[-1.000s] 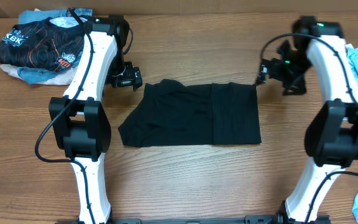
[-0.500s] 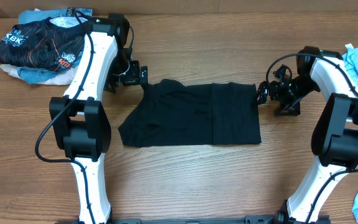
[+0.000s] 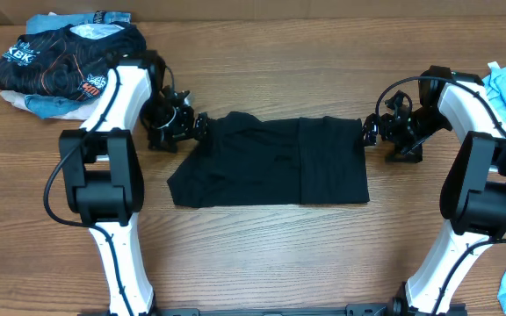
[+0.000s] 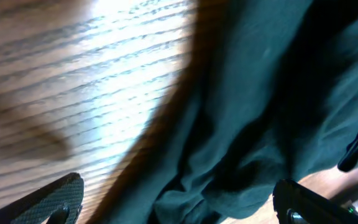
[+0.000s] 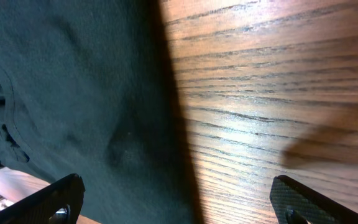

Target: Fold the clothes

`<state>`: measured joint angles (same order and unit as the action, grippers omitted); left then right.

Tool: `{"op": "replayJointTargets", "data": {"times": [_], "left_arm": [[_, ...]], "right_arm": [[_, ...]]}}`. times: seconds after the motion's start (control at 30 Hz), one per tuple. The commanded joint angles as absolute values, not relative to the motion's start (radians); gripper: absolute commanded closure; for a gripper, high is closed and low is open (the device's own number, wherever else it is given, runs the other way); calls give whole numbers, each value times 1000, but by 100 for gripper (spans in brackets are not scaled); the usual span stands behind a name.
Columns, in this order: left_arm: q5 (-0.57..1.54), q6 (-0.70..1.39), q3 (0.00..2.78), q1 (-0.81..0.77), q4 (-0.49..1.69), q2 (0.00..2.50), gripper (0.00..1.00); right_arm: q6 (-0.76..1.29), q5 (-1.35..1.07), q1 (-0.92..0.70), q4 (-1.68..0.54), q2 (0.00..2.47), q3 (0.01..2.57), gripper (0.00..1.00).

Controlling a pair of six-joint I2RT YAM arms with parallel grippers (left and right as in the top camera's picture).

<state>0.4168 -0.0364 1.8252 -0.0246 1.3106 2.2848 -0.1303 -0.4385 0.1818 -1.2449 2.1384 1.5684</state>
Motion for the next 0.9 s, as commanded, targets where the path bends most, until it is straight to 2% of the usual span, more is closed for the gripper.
{"op": "replayJointTargets", "data": {"times": [0.0,0.73,0.8,0.87], "left_arm": [[477,-130,1788,-6,1301,2261,0],[675,-161,1539,-26,1129,2261,0],[682,-160,1539,-35,1117,2261,4],[681,-146,1539,-46,1097,2261,22]], "right_arm": [[-127,-451,181,-1242,2121,1563,0],[-104,-481,179,-1230,2121,1563,0],[-104,-481,179,-1231,2121,1563,0],[-104,-481,179,-1231,2121,1563,0]]}}
